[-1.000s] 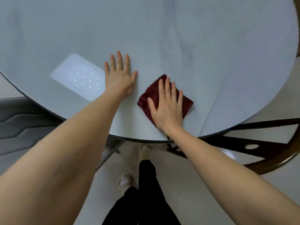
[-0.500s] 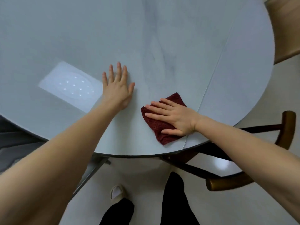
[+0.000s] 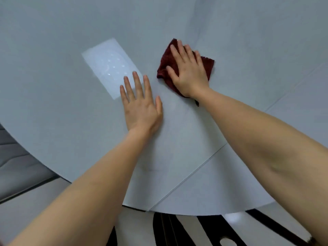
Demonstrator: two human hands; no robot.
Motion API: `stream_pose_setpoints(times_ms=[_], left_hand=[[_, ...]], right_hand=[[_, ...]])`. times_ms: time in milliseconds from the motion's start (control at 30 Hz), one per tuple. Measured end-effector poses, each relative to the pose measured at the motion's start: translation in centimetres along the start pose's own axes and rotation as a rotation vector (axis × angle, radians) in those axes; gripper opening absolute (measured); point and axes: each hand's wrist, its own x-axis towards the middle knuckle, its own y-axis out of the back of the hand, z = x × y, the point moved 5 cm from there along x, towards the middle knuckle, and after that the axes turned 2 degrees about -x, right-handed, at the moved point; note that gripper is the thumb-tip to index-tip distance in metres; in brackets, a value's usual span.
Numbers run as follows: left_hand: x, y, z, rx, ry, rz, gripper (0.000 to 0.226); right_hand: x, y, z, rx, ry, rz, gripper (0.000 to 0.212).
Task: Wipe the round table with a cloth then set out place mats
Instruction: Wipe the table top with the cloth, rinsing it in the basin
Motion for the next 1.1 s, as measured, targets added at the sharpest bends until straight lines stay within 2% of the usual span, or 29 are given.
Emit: stream_pose_setpoints(times_ms=[167, 333, 467, 567, 700, 900, 1000, 1100], left_hand=[[0.0, -0.4, 0.0, 0.035, 0.048, 0.016, 0.067], [-0.2, -0.8, 0.2, 0.049, 0.066, -0.020, 0.067], [1.1, 0.1, -0.4, 0.055, 0.065, -0.011, 0.067], [1.0, 0.1, -0.4, 0.040, 0.055, -0.029, 0.065], [-0.3, 0.0, -0.4, -0.015, -0.029, -0.068, 0.064], [-8.9, -1.1, -0.4, -0.011, -0.081, -0.088, 0.060], [-10.4, -0.9, -0.1, -0.046, -0.087, -0.138, 0.061], [-12.0, -0.9, 0.2, -0.059, -0.097, -0.163, 0.060]], right_hand=[[6.0, 0.1, 1.1, 0.070, -0.343, 0.047, 0.068], [5.6, -0.8, 1.6, 0.146, -0.686, 0.126, 0.072], [1.6, -0.7, -0.2, 0.197, -0.741, 0.152, 0.073], [-4.4, -1.5, -1.8, 0.173, -0.737, 0.163, 0.073], [-11.2, -2.5, -4.2, 0.159, -0.695, 0.161, 0.073], [-21.0, -3.2, -7.3, 0.144, -0.535, 0.094, 0.073], [-25.4, -3.6, -6.6, 0.079, -0.299, 0.059, 0.073], [-28.9, -3.6, -4.4, 0.048, 0.116, 0.001, 0.072]])
